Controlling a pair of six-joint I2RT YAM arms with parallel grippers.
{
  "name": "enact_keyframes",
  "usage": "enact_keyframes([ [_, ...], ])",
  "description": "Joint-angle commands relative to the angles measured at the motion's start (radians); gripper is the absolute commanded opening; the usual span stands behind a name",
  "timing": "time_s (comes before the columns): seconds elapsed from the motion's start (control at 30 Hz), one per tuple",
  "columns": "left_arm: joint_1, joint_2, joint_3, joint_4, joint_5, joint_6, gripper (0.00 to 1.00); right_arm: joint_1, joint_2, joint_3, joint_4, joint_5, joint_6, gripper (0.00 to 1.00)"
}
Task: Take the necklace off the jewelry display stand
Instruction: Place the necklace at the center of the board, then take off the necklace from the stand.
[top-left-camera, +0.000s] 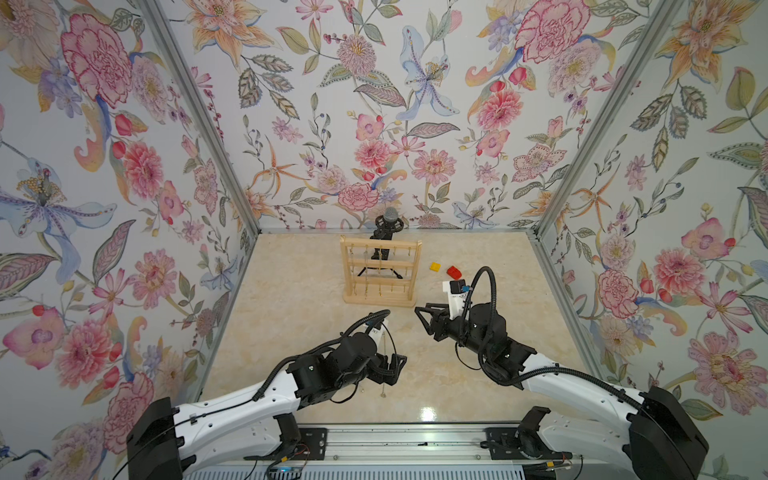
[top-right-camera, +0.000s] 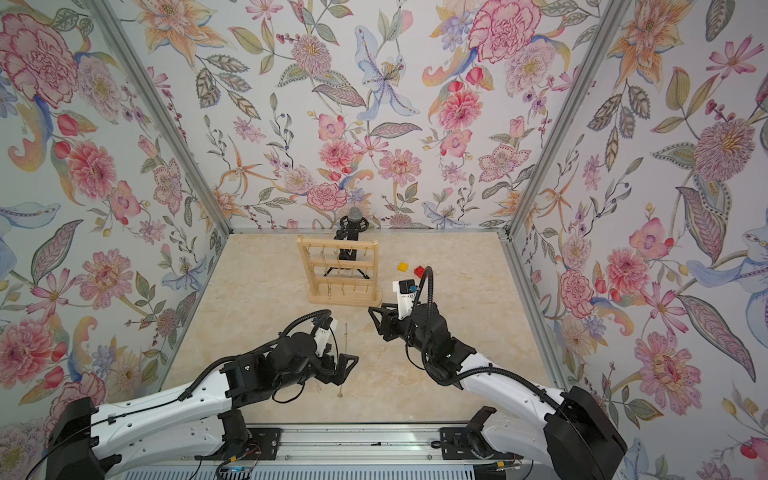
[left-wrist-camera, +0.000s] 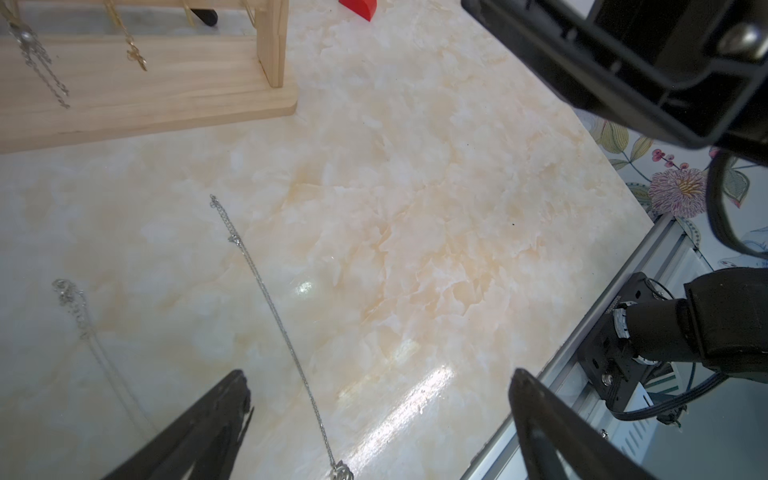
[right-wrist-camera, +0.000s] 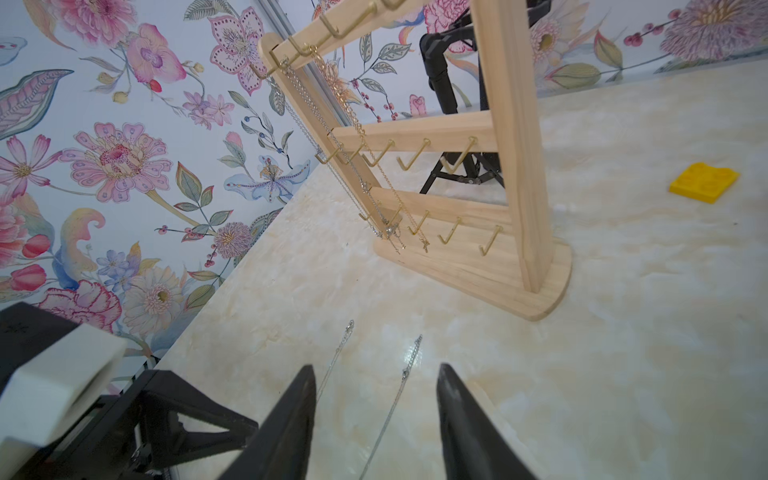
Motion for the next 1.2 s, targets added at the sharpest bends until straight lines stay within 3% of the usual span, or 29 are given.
enact_keyframes([
  [0.0, 0.031, -0.017, 0.072, -0.027, -0.1, 0.1, 0.99, -0.068, -0.062, -0.03, 0.031, -0.069, -0.038, 0.51],
  [0.3, 0.105, -0.042, 0.147, 0.054, -0.232, 0.211, 0.99, -0.299, -0.186, -0.029, 0.027, -0.439, -0.026, 0.59],
  [0.57, 0.179, -0.081, 0.108, 0.204, -0.4, 0.219, 0.99, -0.33, -0.135, 0.085, -0.021, -0.584, -0.004, 0.61],
  [0.73, 0.267, -0.126, 0.04, 0.268, -0.384, 0.205, 0.99, -0.296, -0.073, 0.152, -0.048, -0.53, 0.005, 0.59],
  [0.9, 0.328, -0.133, 0.008, 0.241, -0.334, 0.21, 0.99, -0.176, 0.029, 0.29, -0.224, -0.28, -0.073, 0.52],
  [1.17, 0.355, -0.165, -0.126, 0.309, -0.3, 0.223, 0.99, -0.043, 0.233, 0.464, -0.245, -0.074, -0.08, 0.44],
])
